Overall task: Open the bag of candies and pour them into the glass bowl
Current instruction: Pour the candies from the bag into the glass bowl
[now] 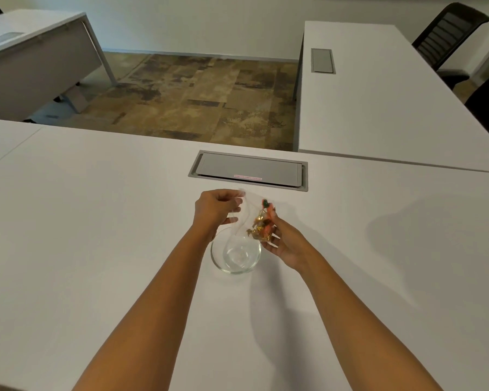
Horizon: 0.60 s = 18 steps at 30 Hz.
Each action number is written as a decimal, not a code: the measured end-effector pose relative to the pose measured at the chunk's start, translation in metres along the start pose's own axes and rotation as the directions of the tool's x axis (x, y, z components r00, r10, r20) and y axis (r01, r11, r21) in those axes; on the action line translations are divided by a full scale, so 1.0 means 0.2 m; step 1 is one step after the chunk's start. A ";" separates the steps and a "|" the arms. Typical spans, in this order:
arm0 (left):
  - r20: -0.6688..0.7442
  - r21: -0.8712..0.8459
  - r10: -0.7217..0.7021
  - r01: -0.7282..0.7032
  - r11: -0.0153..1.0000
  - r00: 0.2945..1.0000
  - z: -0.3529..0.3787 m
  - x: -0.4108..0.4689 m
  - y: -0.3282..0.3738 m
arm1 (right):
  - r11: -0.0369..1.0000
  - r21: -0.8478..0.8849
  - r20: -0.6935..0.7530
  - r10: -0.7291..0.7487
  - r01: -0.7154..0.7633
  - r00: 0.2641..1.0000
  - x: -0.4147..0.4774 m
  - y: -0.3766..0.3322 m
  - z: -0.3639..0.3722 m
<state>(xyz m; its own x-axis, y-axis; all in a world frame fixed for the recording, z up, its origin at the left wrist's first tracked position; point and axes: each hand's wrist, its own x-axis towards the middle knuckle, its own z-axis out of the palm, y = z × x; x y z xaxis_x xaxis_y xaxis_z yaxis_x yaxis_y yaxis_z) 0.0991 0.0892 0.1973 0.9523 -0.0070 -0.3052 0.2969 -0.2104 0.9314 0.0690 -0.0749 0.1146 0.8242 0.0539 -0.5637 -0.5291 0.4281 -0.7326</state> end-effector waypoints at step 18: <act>-0.187 0.147 -0.096 0.124 0.981 0.978 0.03 0.02 -0.36 | 0.692 -0.668 -0.068 -0.425 0.275 0.903 -0.03 0.01 0.04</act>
<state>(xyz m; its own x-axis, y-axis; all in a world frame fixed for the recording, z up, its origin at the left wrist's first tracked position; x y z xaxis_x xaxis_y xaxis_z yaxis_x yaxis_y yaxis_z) 0.0808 0.0986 0.1272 0.9159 0.1956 -0.3505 0.3991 -0.3514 0.8469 0.0647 -0.0670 0.1196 0.9551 -0.1947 -0.2234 -0.2738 -0.2916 -0.9165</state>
